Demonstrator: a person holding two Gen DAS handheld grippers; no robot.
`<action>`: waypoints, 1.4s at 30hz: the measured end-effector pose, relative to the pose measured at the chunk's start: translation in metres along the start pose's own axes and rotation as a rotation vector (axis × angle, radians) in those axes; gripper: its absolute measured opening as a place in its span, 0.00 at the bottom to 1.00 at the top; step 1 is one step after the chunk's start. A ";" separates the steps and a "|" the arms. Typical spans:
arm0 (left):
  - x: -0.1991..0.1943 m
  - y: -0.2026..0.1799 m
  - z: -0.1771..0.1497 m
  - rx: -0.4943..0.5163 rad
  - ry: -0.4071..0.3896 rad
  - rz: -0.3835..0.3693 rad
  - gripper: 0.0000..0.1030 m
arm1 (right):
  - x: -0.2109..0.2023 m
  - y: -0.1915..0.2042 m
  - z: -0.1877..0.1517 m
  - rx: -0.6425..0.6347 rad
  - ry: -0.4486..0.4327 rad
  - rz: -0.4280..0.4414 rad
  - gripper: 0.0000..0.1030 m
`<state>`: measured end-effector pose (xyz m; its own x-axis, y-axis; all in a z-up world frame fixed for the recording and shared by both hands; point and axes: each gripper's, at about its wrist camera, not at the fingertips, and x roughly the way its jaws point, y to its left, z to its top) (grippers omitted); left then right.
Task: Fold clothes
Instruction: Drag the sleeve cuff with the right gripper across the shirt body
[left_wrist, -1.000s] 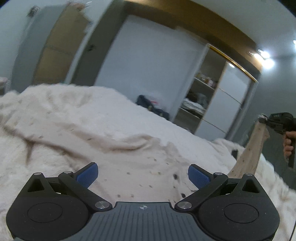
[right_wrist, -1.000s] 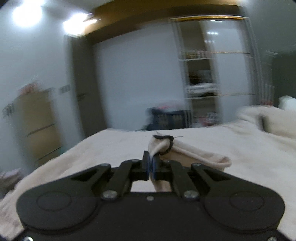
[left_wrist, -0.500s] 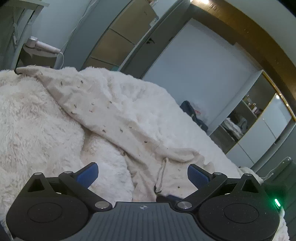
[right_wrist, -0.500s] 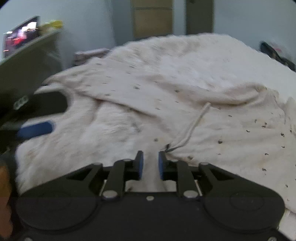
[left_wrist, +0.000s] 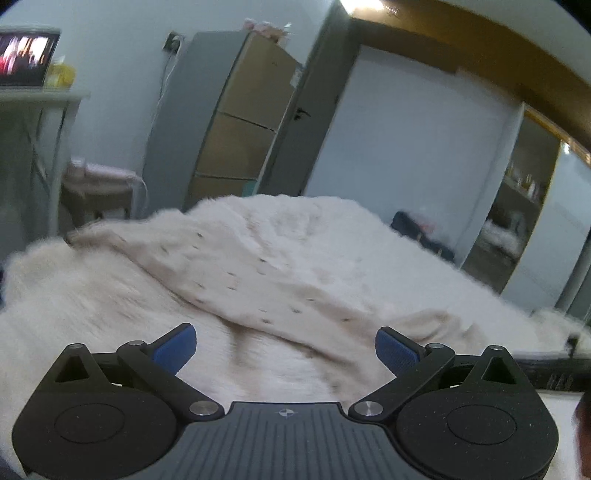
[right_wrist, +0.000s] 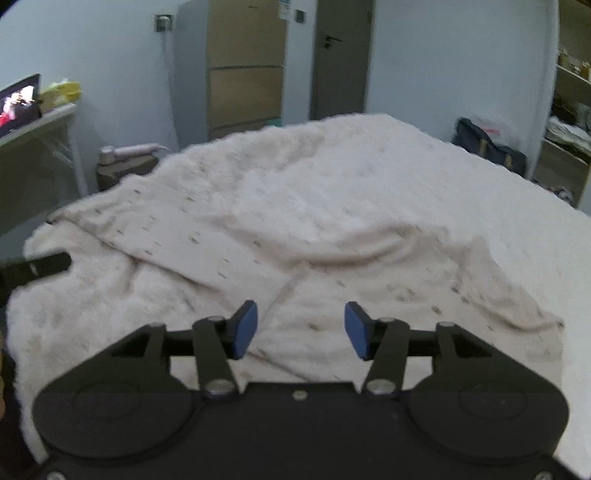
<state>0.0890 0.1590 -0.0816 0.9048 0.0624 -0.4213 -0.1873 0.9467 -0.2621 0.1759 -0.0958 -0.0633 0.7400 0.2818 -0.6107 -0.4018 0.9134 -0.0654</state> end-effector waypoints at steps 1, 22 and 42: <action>-0.001 0.003 0.000 0.016 -0.005 0.018 1.00 | 0.002 0.011 0.009 -0.025 -0.004 0.020 0.50; 0.035 0.052 -0.001 -0.071 0.226 0.022 1.00 | 0.082 0.266 0.144 -0.751 0.110 0.329 0.78; 0.047 0.105 -0.007 -0.298 0.289 0.046 1.00 | 0.196 0.384 0.127 -1.023 0.303 0.336 0.00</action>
<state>0.1094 0.2592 -0.1349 0.7565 -0.0291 -0.6533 -0.3658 0.8092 -0.4597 0.2347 0.3478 -0.1083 0.4045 0.2584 -0.8773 -0.9143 0.0931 -0.3942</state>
